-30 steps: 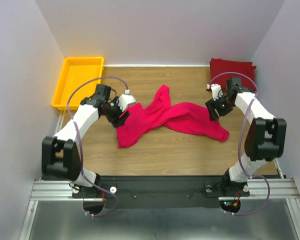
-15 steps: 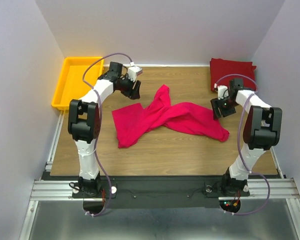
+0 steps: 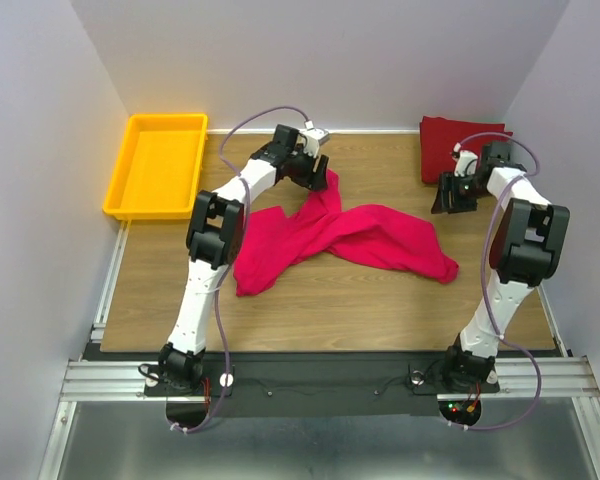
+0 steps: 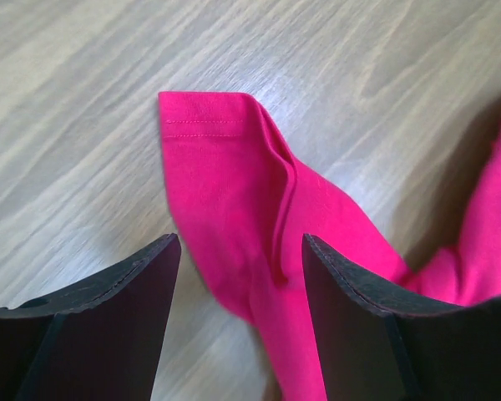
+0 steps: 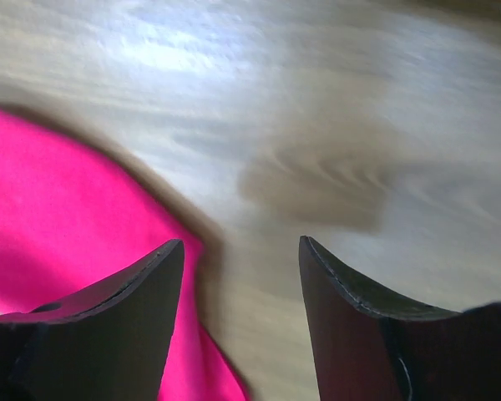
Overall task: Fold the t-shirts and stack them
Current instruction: Flatten the tshirt out
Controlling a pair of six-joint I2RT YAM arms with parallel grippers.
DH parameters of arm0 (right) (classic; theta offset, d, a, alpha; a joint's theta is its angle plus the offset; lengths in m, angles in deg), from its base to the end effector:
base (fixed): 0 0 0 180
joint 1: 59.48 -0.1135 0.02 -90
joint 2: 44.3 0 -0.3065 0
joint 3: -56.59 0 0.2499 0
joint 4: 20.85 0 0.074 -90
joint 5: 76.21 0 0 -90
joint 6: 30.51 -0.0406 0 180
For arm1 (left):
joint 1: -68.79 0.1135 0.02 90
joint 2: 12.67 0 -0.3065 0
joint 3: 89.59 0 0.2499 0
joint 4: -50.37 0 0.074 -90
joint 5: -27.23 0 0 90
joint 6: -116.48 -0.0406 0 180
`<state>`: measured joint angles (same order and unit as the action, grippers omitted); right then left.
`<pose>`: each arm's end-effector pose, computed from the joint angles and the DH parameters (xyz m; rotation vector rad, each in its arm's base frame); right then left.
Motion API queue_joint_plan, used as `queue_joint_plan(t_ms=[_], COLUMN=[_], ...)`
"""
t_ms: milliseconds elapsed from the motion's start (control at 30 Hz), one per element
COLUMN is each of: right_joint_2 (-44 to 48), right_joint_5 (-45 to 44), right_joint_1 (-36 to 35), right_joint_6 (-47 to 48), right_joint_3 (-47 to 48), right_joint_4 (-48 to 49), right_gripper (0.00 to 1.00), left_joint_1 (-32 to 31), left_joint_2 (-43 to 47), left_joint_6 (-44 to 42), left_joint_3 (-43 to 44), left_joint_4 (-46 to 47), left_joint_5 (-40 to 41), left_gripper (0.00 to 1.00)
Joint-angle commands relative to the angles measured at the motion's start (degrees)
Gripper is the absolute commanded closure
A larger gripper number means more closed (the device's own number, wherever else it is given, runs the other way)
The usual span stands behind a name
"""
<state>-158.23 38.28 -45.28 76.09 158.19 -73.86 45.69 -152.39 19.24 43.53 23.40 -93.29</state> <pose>0.4256 -0.0903 0.2395 -0.1772 2.5879 0.3917 0.5372 -0.2516 0.2227 0.8587 1.9752 -0.7336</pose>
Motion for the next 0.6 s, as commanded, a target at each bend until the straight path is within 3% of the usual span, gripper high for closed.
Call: queue_joint_plan(t_ms=[0,133,300,333,367,400,433,467,533,567], right_joint_2=[-2.8,-2.7,-3.2,-3.4,-3.8,-3.7,-3.7,-3.3,-2.8,-2.1], right_joint_5=[5.4,5.5,5.5,5.8,6.3,6.6,7.6,8.3,9.8,10.2], right_joint_1=[-1.0,-2.5,-3.8,-3.8,-3.8,-3.8,-3.8,-3.8,-3.8,-3.8], right_joint_6=[-4.0,-2.8,-2.2,-2.2,-2.2,-2.2,-2.3,-2.7,-3.3,-3.7], right_joint_3=[2.5,-0.6,-4.2,-4.6,-4.6,-4.4,-4.2,-2.9,-1.0,1.4], right_joint_4=[1.7,1.8,1.8,1.7,1.7,1.6,1.6,1.6,1.6,1.5], right_gripper=[0.37,0.36,0.39,0.43,0.50,0.63,0.70,0.83,0.98,0.99], left_joint_1=[-1.4,-3.1,-3.7,-3.9,-4.0,-4.1,-3.9,-3.7,-2.3,-1.7], left_joint_2=[-0.8,-2.7,-5.2,-5.5,-5.7,-6.1,-6.3,-6.3,-4.8,-3.7], left_joint_6=[1.8,1.0,0.8,0.5,0.4,0.3,0.3,0.2,0.0,0.1], left_joint_3=[4.8,5.7,7.3,7.6,8.0,8.5,9.0,10.5,11.5,11.5], left_joint_4=[1.7,1.0,-0.5,-0.9,-1.2,-1.6,-2.0,-3.3,-3.8,-3.6], left_joint_5=[2.8,8.3,7.7,7.1,7.1,7.1,6.9,6.7,5.7,4.1], left_gripper=[0.28,0.27,0.32,0.37,0.52,0.60,0.67,0.83,0.98,1.00])
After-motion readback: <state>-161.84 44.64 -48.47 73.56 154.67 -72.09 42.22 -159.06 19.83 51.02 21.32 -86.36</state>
